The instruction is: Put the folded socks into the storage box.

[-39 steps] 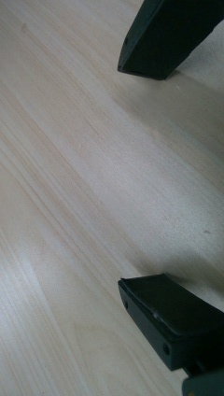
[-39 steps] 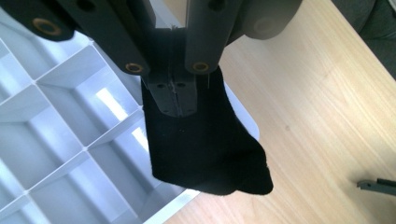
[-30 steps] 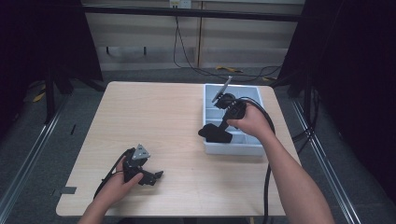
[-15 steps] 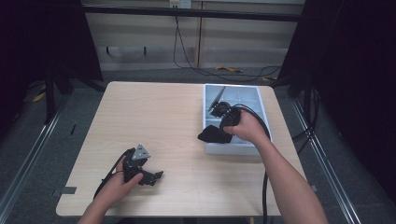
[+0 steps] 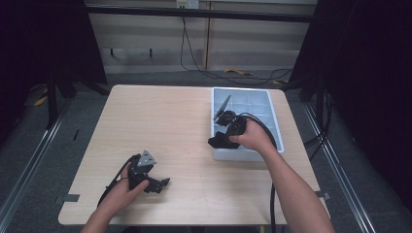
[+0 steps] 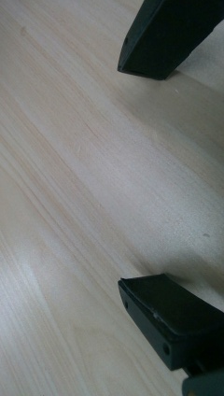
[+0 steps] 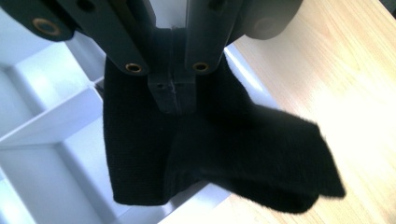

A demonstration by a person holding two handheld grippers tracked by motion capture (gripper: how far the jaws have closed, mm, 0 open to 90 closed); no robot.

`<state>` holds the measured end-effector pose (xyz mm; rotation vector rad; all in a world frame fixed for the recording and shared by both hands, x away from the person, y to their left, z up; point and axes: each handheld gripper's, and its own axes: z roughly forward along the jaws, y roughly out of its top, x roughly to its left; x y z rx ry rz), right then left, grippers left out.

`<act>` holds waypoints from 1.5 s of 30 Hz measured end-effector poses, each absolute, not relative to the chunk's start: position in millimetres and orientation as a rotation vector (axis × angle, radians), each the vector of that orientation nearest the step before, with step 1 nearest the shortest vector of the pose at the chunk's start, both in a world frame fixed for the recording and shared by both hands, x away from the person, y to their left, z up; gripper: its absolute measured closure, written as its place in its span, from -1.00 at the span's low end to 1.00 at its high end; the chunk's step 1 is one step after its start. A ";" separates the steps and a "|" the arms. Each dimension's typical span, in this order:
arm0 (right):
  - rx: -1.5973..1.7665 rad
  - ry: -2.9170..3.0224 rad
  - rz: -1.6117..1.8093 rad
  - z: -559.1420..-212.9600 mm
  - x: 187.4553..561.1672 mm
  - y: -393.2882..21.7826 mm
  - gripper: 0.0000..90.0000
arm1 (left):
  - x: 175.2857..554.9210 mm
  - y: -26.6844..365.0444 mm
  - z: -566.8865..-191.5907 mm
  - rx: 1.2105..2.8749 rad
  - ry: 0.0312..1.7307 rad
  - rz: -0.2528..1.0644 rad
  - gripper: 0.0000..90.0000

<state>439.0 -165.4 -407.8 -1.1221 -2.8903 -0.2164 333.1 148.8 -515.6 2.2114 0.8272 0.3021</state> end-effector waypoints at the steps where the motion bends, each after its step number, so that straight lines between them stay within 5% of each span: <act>1: -1.130 -2.882 -0.221 -409.6 439.1 -164.8 1.00 | 333.1 148.9 -515.6 2.212 0.828 0.302 -1.00; 32: -1.174 -2.824 -0.226 -430.3 442.6 -164.2 1.00 | 332.9 149.0 -515.4 2.215 0.824 0.299 -1.00; 45: -1.175 -2.854 -0.242 -402.6 439.9 -172.0 0.95 | 332.9 149.0 -515.3 2.216 0.824 0.298 -1.00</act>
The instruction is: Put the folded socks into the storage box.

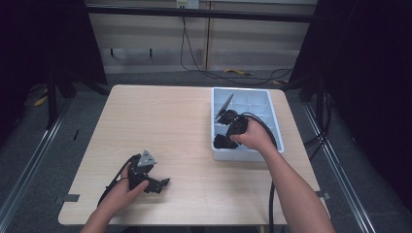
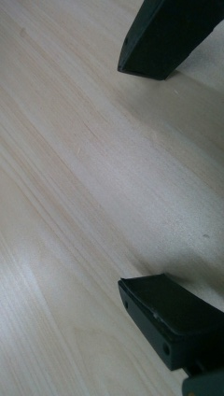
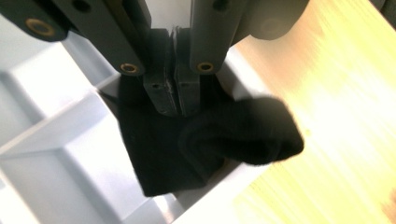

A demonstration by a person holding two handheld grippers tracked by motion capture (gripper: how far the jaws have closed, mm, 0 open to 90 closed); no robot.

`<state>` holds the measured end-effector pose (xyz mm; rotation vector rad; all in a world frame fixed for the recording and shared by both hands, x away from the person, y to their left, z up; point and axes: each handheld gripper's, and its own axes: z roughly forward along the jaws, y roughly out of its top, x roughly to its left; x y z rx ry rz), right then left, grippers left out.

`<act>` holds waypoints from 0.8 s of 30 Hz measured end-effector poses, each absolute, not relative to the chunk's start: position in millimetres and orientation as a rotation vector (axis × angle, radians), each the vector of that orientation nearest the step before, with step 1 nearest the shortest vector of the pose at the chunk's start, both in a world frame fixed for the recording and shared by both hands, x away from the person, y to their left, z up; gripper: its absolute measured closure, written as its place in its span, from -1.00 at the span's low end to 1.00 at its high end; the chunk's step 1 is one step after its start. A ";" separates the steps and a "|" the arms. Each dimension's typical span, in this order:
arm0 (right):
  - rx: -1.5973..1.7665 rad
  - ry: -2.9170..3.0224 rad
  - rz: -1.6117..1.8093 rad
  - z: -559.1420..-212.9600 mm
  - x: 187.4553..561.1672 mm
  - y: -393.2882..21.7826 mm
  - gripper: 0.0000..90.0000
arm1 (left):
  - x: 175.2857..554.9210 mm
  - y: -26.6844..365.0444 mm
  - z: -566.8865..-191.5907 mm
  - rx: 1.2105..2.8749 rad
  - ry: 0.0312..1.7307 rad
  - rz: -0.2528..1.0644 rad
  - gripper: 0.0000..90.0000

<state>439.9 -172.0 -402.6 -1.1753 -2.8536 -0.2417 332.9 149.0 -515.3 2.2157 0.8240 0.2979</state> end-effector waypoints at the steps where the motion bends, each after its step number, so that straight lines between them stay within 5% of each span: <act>1: -1.167 -2.868 -0.243 -399.6 439.7 -173.3 0.95 | 332.9 149.0 -515.3 2.215 0.824 0.298 -1.00; 17: -1.188 -2.905 -0.288 -370.1 441.8 -166.1 0.97 | 333.0 149.1 -515.1 2.218 0.824 0.295 -1.00; 24: -1.118 -2.920 -0.256 -383.3 451.4 -148.2 0.96 | 333.0 149.1 -515.1 2.218 0.824 0.295 -1.00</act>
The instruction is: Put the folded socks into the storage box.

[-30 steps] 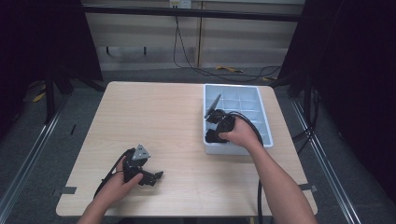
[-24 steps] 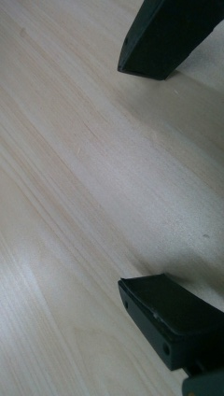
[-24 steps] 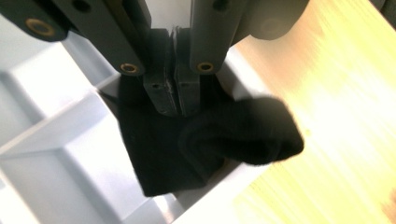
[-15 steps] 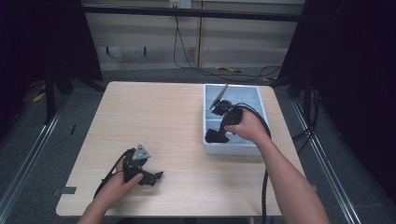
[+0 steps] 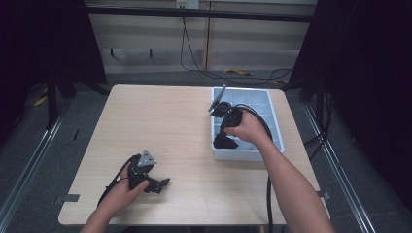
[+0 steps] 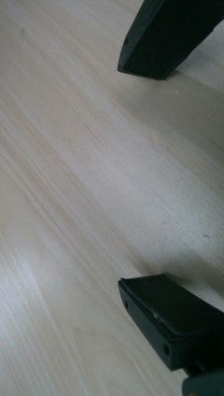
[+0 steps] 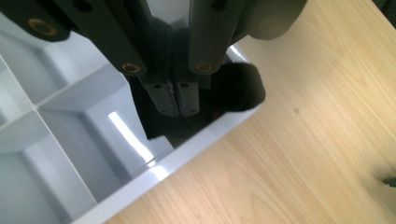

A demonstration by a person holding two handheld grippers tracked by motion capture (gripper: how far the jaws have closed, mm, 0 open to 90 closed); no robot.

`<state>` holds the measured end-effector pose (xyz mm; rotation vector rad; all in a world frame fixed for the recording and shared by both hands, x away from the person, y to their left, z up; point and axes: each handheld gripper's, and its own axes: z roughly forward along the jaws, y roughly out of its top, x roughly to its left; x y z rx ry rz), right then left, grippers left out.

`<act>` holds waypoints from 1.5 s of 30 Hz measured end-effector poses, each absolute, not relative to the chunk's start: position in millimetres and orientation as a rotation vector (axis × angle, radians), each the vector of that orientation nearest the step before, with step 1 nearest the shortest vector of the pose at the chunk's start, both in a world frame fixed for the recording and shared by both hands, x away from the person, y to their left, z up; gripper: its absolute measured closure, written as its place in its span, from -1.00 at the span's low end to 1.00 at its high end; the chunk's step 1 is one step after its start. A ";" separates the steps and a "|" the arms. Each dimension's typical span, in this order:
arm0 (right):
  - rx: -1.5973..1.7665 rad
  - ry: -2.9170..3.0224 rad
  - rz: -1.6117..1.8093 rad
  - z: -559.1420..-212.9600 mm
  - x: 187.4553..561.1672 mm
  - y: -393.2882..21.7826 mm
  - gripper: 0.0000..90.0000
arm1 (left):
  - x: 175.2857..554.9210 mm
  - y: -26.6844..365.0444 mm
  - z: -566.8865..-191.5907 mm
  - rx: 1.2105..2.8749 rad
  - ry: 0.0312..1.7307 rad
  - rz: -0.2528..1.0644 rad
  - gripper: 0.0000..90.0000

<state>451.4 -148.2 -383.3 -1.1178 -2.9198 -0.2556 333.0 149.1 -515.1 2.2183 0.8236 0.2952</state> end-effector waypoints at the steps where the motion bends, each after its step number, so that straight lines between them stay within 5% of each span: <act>1: -1.110 -2.921 -0.258 -384.9 452.1 -147.5 0.97 | 333.0 149.1 -515.1 2.219 0.823 0.295 -1.00; 25: -1.053 -2.887 -0.216 -435.4 453.4 -142.8 1.00 | 332.5 148.7 -515.3 2.218 0.816 0.296 -1.00; 37: -1.107 -2.863 -0.287 -434.8 448.5 -147.8 1.00 | 332.1 148.6 -515.1 2.221 0.815 0.295 -1.00; 45: -1.121 -2.874 -0.319 -415.1 446.3 -158.9 0.83 | 332.1 148.5 -515.2 2.220 0.816 0.299 -1.00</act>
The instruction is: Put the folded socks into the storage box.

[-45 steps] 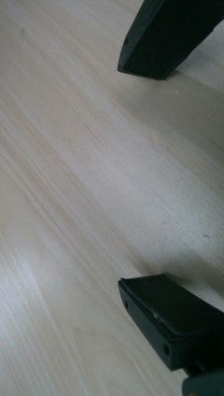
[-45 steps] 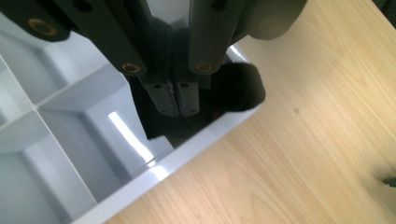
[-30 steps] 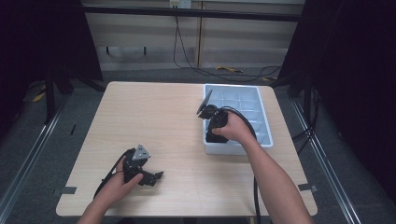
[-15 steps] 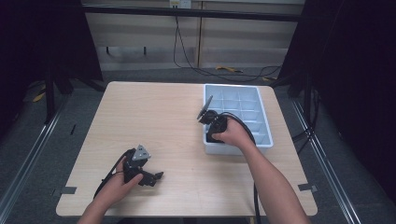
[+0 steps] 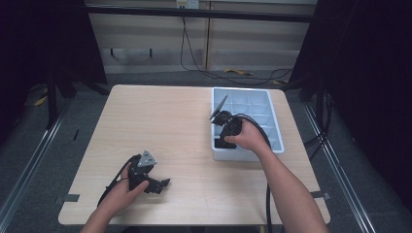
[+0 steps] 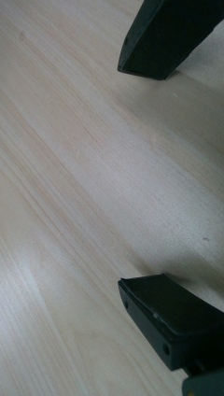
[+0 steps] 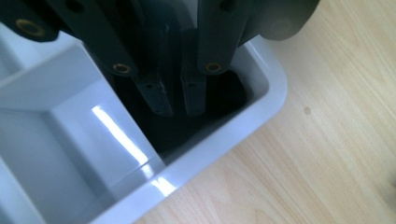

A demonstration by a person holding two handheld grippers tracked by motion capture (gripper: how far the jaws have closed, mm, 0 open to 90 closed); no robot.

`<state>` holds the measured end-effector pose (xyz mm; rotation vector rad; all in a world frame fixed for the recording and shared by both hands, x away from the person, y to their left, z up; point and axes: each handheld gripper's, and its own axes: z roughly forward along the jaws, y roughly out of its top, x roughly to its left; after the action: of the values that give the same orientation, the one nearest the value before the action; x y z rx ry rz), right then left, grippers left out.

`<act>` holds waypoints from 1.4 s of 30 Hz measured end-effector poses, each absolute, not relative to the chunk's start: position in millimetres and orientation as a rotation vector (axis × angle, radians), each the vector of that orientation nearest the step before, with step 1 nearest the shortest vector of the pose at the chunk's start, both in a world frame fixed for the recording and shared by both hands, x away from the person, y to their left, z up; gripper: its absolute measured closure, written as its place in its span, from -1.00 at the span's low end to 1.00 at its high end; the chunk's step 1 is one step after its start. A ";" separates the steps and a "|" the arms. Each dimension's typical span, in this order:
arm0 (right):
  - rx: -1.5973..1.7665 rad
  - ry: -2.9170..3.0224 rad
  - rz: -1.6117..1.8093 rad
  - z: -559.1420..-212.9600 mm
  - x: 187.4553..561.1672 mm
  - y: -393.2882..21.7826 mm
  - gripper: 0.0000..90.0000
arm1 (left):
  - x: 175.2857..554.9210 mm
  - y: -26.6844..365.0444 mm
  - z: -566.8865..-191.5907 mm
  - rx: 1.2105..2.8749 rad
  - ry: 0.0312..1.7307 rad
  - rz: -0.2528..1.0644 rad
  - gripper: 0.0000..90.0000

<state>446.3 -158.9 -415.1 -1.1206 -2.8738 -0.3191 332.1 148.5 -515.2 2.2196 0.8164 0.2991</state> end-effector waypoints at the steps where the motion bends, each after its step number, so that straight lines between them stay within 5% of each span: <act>1: -1.131 -2.875 -0.316 -412.8 445.8 -161.1 0.82 | 332.0 148.4 -515.2 2.219 0.817 0.299 -1.00; 12: -1.154 -2.897 -0.326 -393.5 438.0 -180.5 0.73 | 332.1 148.6 -515.1 2.221 0.815 0.295 -1.00; 27: -1.168 -2.921 -0.387 -375.7 425.1 -184.1 0.07 | 332.1 148.6 -515.1 2.221 0.815 0.296 -1.00; 42: -1.182 -2.909 -0.428 -372.4 415.1 -194.9 -0.11 | 332.1 148.6 -515.2 2.220 0.815 0.296 -1.00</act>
<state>415.1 -194.9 -372.4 -1.1822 -2.9088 -0.4277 332.1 148.6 -515.2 2.2203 0.8151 0.2956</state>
